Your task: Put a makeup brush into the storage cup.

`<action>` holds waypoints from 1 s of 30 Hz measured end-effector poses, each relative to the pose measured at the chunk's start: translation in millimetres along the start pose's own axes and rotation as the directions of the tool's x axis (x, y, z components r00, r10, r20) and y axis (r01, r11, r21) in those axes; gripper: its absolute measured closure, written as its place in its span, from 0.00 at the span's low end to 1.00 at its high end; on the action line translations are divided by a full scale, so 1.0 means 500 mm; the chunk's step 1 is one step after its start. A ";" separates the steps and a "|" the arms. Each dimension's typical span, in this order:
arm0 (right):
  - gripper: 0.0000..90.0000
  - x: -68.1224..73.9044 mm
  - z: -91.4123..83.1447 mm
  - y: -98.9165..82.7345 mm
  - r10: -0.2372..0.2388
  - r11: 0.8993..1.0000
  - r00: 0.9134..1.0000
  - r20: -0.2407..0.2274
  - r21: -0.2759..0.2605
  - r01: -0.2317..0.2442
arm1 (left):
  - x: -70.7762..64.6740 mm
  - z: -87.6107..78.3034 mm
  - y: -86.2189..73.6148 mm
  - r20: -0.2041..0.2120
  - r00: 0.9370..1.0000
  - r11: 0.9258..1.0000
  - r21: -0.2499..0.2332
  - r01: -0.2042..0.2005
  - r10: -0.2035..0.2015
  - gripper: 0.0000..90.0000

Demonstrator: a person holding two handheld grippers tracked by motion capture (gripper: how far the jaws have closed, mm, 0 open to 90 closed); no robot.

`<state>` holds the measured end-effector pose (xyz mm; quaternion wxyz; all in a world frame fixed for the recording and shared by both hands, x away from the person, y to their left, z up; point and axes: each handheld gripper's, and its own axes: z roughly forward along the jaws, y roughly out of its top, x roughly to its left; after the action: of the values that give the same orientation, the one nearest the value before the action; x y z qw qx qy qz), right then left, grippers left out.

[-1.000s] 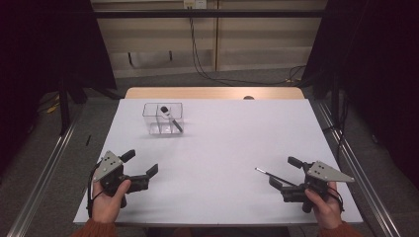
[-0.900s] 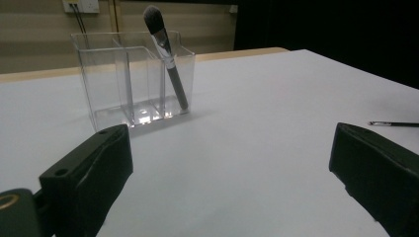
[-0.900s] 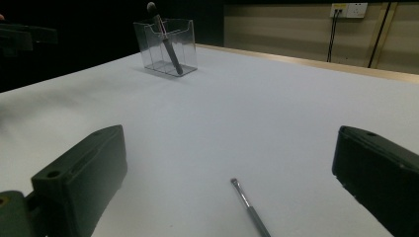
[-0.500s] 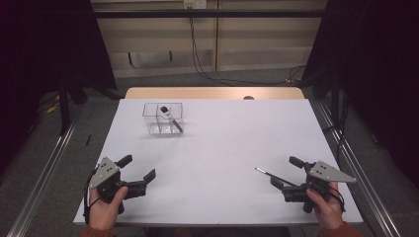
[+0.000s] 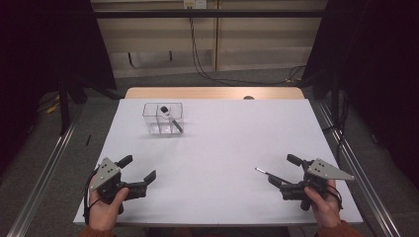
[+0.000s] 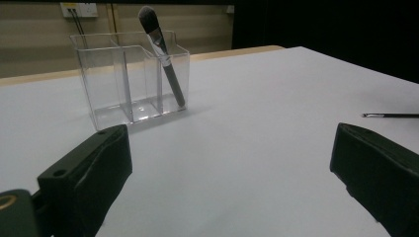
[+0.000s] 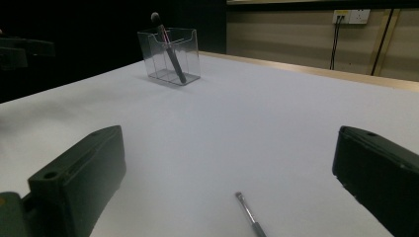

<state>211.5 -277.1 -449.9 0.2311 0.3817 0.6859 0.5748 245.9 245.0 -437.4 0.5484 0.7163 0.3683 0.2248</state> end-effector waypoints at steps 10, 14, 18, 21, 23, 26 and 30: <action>0.00 -0.015 0.010 0.027 0.012 1.000 0.999 0.034 -0.014 -0.011 | -0.004 0.000 0.001 -0.011 1.000 1.000 -0.001 -0.007 0.007 0.03; 0.00 -0.029 0.027 0.035 0.013 1.000 0.999 0.042 0.012 -0.014 | -0.005 0.001 0.001 -0.012 1.000 1.000 0.000 -0.002 0.002 0.03; 0.00 -0.045 0.042 0.046 0.048 0.998 0.998 0.046 0.024 -0.050 | -0.005 0.003 0.002 -0.011 1.000 1.000 0.002 -0.006 0.006 0.03; 0.00 -0.050 0.049 0.054 0.045 0.998 0.998 0.051 0.031 -0.047 | -0.004 0.003 0.003 -0.013 1.000 1.000 -0.003 -0.009 0.009 0.03; 0.00 -0.054 0.053 0.060 0.039 0.998 0.998 0.045 0.040 -0.041 | -0.003 0.004 0.002 -0.014 1.000 1.000 -0.007 -0.002 0.002 0.03; 0.00 -0.058 0.059 0.068 0.031 0.998 0.999 0.040 0.053 -0.033 | -0.003 0.006 0.002 -0.013 1.000 1.000 -0.006 0.003 -0.003 0.03; 0.01 -0.067 0.067 0.075 0.023 0.998 0.999 0.047 0.066 -0.026 | -0.001 0.009 0.006 -0.009 1.000 1.000 -0.010 -0.004 0.004 0.03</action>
<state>266.9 -281.4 -425.4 0.2273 0.4108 0.6943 0.5455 249.8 241.3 -435.9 0.5500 0.7131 0.3683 0.2309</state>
